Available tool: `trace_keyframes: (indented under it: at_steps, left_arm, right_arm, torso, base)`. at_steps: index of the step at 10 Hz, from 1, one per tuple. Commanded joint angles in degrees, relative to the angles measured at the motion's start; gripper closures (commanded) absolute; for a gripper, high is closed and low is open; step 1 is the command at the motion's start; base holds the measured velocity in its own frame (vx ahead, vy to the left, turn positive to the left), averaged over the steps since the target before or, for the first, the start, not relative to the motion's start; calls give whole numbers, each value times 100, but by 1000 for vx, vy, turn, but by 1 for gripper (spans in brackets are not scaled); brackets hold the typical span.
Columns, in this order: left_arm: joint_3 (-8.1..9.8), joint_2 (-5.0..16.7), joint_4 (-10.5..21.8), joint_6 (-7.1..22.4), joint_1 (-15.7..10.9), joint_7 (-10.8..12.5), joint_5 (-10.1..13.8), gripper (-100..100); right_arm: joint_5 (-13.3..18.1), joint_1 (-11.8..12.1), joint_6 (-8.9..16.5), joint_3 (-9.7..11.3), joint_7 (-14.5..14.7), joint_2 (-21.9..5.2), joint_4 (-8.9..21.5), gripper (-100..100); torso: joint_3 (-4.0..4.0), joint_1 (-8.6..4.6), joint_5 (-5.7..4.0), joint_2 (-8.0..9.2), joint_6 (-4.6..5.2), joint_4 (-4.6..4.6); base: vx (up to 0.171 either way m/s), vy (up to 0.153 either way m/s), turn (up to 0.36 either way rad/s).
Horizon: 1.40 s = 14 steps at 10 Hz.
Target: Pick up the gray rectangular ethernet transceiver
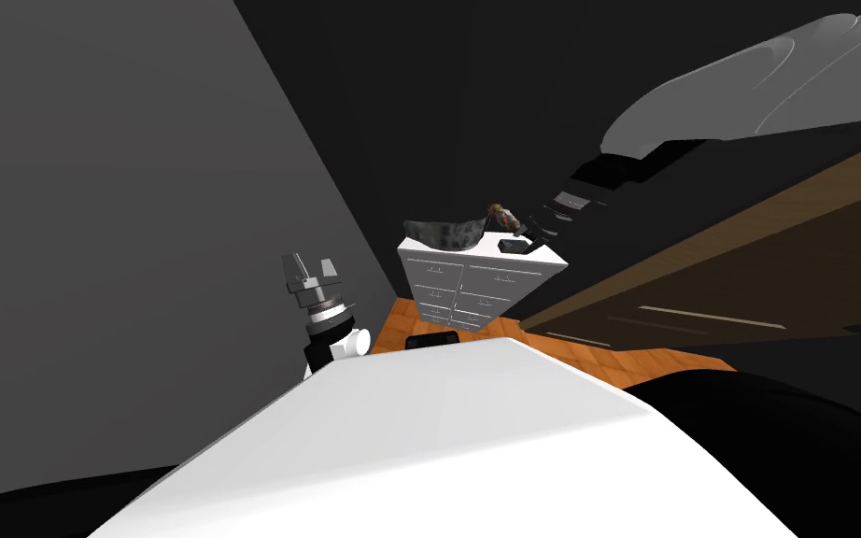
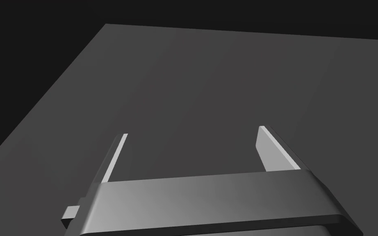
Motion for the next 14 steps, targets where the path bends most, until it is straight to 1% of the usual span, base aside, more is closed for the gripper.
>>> trace_keyframes:
  at_steps: [1, 3, 5, 6, 7, 8, 10, 11, 12, 14]
  left_arm:
    - [0, 0, 0, 0, 0, 0, 0, 0]
    - [0, 0, 0, 0, 0, 0, 0, 0]
    - [0, 0, 0, 0, 0, 0, 0, 0]
    - [0, 0, 0, 0, 0, 0, 0, 0]
    - [0, 0, 0, 0, 0, 0, 0, 0]
    - [0, 0, 0, 0, -1, 0, 0, 0]
    - [-1, -1, 0, 0, -1, 0, 0, 0]
    - [-1, -1, 0, 0, -1, 0, 0, 0]
    - [0, 0, 0, 0, -1, 0, 0, 0]
    - [0, 0, 0, 0, -1, 0, 0, 0]
  right_arm:
    - [85, 121, -83, -36, -5, -209, 186, -100]
    - [226, 272, -166, -66, -39, -417, 379, -100]
    - [349, 422, -234, -80, -66, -570, 540, -100]
    - [320, 345, -206, -70, -78, -504, 450, -100]
    - [326, 353, -214, -71, -82, -514, 461, 0]
    - [354, 464, -44, -4, -20, -431, 415, -100]
    - [383, 577, 124, 62, 41, -349, 371, -100]
    - [388, 510, 52, 46, -3, -359, 355, -100]
    - [392, 515, 72, 51, 5, -352, 351, 100]
    - [392, 512, 68, 50, 3, -353, 354, 100]
  torso:
    - [0, 0, 0, 0, 0, 0]
    - [5, 2, 0, 8, 1, 2]
    - [2, -2, -1, 3, 1, 1]
    - [1, -2, -1, 2, 1, 1]
    - [7, 1, 0, 12, 1, 3]
    - [13, 3, 0, 21, 1, 6]
    - [17, 17, 3, 28, 0, 7]
    - [20, 19, 4, 33, 1, 9]
    - [21, 13, 4, 33, 2, 10]
    - [19, 6, -1, 32, 2, 8]
  base:
    - [33, -13, -17]
    - [50, -11, -18]
    - [62, -19, -22]
    - [26, -6, -1]
    - [5, -1, 1]
    - [2, 24, 58]
    - [-13, 41, 59]
    - [-10, 16, 9]
    - [0, 0, 0]
    - [0, 0, 0]
